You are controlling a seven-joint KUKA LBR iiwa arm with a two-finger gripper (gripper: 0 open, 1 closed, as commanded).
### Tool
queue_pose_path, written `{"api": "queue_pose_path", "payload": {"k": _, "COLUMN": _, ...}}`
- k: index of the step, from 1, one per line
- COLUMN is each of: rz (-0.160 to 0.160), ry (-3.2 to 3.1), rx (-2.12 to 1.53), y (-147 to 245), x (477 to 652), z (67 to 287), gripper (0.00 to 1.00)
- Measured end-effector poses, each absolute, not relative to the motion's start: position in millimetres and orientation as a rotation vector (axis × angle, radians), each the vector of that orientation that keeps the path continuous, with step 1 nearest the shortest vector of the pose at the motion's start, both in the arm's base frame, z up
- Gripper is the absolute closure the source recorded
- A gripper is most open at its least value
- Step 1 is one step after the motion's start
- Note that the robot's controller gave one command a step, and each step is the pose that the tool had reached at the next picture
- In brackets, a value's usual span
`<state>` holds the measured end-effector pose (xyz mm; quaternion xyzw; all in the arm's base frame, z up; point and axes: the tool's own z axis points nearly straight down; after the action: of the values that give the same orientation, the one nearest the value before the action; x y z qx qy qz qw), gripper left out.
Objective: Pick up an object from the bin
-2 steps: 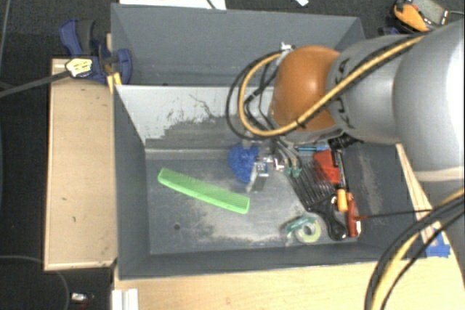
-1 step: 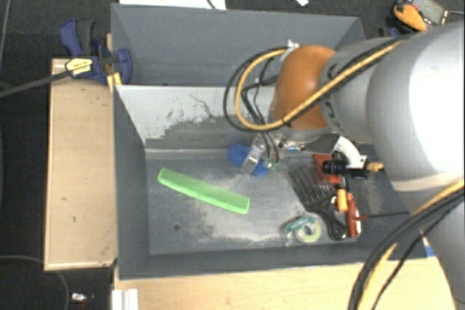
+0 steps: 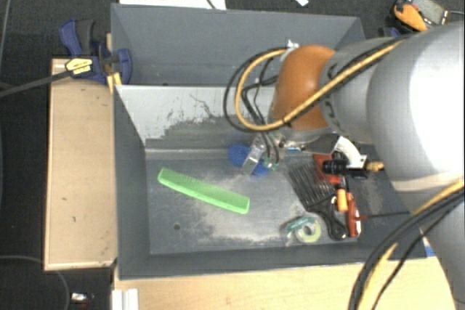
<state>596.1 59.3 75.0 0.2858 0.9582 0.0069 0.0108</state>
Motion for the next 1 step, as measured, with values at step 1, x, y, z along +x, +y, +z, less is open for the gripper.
{"api": "queue_pose_path", "payload": {"k": 1, "rz": 0.025, "ry": 2.988, "rx": 0.884, "y": 60.4, "x": 596.4, "z": 79.8, "gripper": 1.0}}
